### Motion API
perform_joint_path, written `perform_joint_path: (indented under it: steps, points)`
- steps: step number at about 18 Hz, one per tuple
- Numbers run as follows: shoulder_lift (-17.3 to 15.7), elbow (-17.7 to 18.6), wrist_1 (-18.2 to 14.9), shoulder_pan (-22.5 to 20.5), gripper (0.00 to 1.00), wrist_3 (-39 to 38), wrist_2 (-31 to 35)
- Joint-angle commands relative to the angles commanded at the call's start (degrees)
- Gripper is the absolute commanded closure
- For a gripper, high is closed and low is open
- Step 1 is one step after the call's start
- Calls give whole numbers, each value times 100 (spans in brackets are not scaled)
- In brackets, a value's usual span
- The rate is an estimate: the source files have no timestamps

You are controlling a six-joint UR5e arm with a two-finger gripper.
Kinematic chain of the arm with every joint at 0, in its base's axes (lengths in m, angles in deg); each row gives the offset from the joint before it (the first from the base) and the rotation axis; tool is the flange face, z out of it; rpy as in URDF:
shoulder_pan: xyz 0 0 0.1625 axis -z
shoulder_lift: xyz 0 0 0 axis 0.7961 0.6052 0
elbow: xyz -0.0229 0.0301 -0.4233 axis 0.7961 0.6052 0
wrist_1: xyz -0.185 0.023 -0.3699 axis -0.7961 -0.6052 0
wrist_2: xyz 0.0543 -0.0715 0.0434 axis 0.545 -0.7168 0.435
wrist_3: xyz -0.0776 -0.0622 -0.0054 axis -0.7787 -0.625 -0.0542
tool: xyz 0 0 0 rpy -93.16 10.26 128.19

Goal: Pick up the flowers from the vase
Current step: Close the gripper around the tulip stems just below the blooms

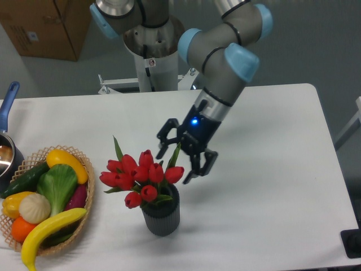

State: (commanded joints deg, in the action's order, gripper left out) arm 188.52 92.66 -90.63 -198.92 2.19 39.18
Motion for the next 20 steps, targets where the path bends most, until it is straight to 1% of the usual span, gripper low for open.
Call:
perform_joint_path:
  steps: [2, 5, 7, 10, 13, 16, 17, 18, 19, 20]
  points:
    - [35, -79, 70, 52, 0, -9, -272]
    - [280, -289, 193, 70, 0, -17, -440]
    - [404, -412, 193, 70, 0, -17, -528]
    - [483, -431, 193, 9, 0, -9, -764]
    - [527, -413, 193, -158, 0, -17, -1177]
    - [650, -422, 193, -167, 0, -26, -1582]
    - [685, -413, 193, -167, 8, -26, -1679]
    - [712, -413, 193, -167, 40, -26, -1775]
    - [729, -404, 193, -176, 77, -9, -1889]
    - [729, -396, 193, -184, 99, -9, -1986]
